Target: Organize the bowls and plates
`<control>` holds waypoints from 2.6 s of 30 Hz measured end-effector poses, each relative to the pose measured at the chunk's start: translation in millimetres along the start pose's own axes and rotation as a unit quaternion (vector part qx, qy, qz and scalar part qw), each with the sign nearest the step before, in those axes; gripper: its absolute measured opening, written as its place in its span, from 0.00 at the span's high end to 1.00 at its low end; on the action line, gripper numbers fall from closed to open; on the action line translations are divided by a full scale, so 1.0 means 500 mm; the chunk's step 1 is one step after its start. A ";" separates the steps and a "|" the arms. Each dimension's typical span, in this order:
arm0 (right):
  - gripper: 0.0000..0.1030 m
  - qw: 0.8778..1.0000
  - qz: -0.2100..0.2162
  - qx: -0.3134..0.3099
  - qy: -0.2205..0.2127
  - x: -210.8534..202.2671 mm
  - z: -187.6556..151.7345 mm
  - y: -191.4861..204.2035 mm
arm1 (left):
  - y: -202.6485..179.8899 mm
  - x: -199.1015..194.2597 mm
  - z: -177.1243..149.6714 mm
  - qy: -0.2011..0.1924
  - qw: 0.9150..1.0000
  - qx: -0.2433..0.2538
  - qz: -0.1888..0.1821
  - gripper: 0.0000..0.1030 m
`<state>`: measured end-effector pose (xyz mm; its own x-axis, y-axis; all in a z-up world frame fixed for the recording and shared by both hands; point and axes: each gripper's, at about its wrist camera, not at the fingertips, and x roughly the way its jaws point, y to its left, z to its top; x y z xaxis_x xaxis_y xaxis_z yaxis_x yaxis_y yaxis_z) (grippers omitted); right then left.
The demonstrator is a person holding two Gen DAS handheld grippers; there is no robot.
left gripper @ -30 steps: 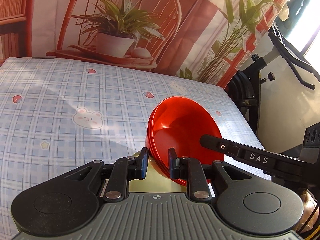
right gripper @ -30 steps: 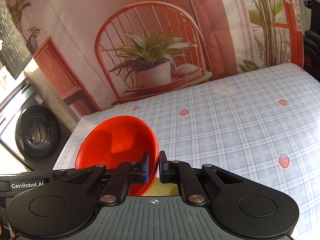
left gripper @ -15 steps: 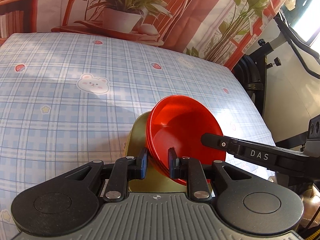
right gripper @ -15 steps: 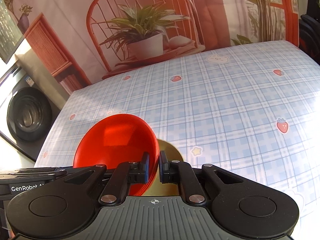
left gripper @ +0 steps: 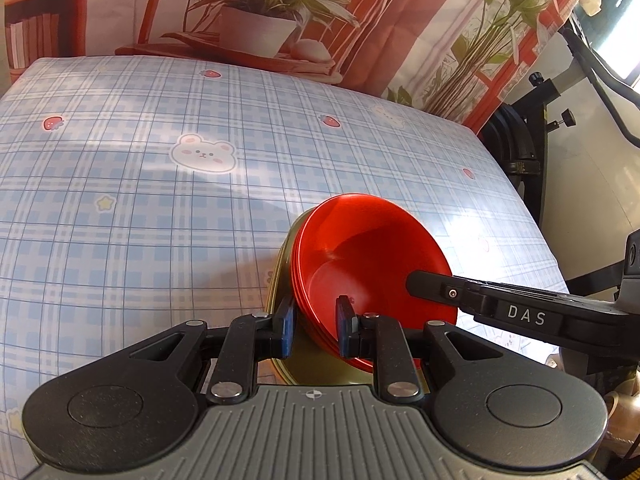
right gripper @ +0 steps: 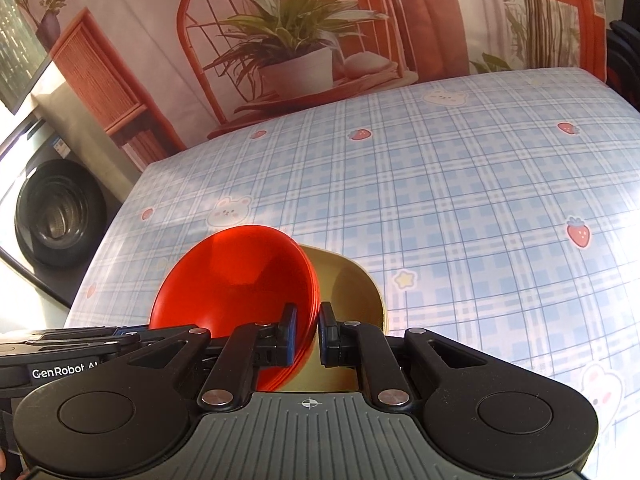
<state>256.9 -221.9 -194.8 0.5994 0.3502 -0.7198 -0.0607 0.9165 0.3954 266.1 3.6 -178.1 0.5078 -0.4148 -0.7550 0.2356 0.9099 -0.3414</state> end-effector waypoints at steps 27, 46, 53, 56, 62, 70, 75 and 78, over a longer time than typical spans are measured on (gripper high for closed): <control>0.32 0.993 -0.047 -0.053 -0.093 -0.104 0.018 0.042 | -0.072 -0.118 0.013 -0.107 0.990 0.069 0.064 0.41; 0.00 0.975 -0.029 -0.095 -0.196 -0.345 -0.030 0.124 | -0.160 -0.329 -0.046 -0.215 0.961 0.086 0.149 0.25; 0.00 0.963 -0.027 -0.106 -0.245 -0.451 -0.051 0.161 | -0.219 -0.445 -0.074 -0.271 0.937 0.113 0.191 0.24; 0.00 0.955 -0.030 -0.116 -0.272 -0.506 -0.064 0.179 | -0.239 -0.499 -0.088 -0.291 0.932 0.121 0.179 0.24; 0.00 0.940 -0.039 -0.125 -0.314 -0.602 -0.100 0.203 | -0.289 -0.600 -0.133 -0.334 0.915 0.128 0.185 0.24; 0.00 0.932 -0.060 -0.129 -0.332 -0.661 -0.131 0.211 | -0.333 -0.661 -0.184 -0.365 0.903 0.133 0.183 0.19; 0.00 0.932 -0.065 -0.130 -0.333 -0.667 -0.131 0.211 | -0.337 -0.662 -0.182 -0.369 0.902 0.134 0.179 0.19; 0.00 0.931 -0.066 -0.131 -0.334 -0.666 -0.129 0.214 | -0.334 -0.658 -0.179 -0.369 0.903 0.131 0.178 0.19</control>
<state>-0.7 -228.1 50.4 0.9729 0.1122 -0.2023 -0.0908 0.9895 0.1124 -14.7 -11.2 77.2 0.9810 -0.0734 -0.1795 0.0866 0.9940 0.0668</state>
